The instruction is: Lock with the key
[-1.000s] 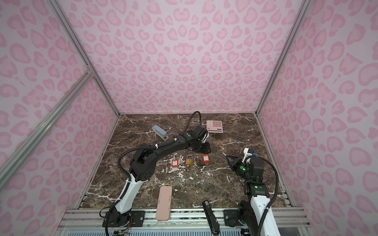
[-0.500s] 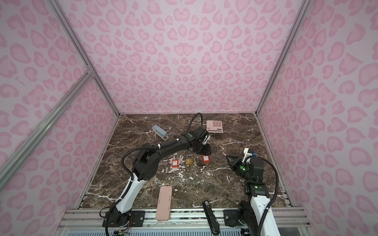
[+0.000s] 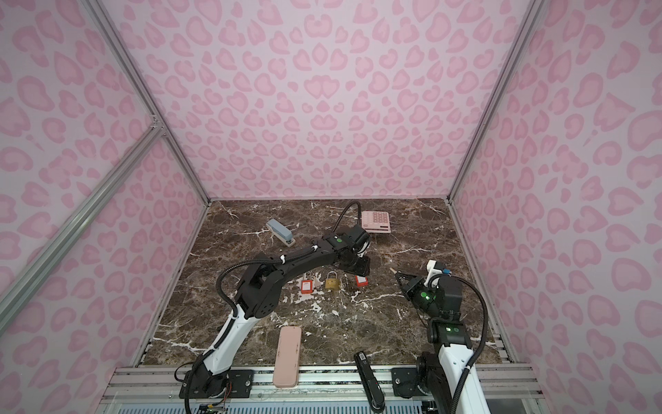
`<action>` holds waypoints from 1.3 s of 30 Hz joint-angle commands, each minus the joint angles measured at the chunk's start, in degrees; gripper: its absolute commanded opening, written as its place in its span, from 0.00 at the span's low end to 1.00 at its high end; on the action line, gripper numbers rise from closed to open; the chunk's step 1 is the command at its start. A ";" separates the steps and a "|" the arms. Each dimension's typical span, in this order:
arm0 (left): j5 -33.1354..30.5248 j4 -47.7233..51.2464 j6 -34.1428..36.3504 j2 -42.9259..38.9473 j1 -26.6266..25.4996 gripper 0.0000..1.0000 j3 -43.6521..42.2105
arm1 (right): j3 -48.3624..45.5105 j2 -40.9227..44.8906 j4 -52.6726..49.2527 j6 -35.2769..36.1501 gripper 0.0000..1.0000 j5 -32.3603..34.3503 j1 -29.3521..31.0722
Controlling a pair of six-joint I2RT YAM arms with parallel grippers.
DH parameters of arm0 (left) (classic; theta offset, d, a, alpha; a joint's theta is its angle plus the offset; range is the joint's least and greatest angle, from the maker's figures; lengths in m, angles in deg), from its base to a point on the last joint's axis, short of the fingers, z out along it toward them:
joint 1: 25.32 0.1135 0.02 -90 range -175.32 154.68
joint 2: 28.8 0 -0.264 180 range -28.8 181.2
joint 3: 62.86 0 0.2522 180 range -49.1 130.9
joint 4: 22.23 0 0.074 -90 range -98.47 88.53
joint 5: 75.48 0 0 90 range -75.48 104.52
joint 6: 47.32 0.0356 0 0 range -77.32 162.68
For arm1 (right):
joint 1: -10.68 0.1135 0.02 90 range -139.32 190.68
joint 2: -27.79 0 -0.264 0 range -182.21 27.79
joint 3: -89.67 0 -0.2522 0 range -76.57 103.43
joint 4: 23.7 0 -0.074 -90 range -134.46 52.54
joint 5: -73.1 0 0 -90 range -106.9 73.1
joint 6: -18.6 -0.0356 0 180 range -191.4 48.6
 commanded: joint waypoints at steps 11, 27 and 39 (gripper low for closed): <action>-9.70 9.27 7.63 1.75 -3.05 0.42 5.91 | -0.26 0.09 0.56 0.12 0.00 -0.12 -0.06; -11.99 8.87 10.32 -1.11 -5.07 0.45 5.77 | 0.09 0.17 0.40 0.21 0.00 -0.23 -0.27; -14.10 8.28 8.38 1.33 -5.24 0.56 7.39 | 0.19 0.25 0.41 0.24 0.00 -0.38 -0.20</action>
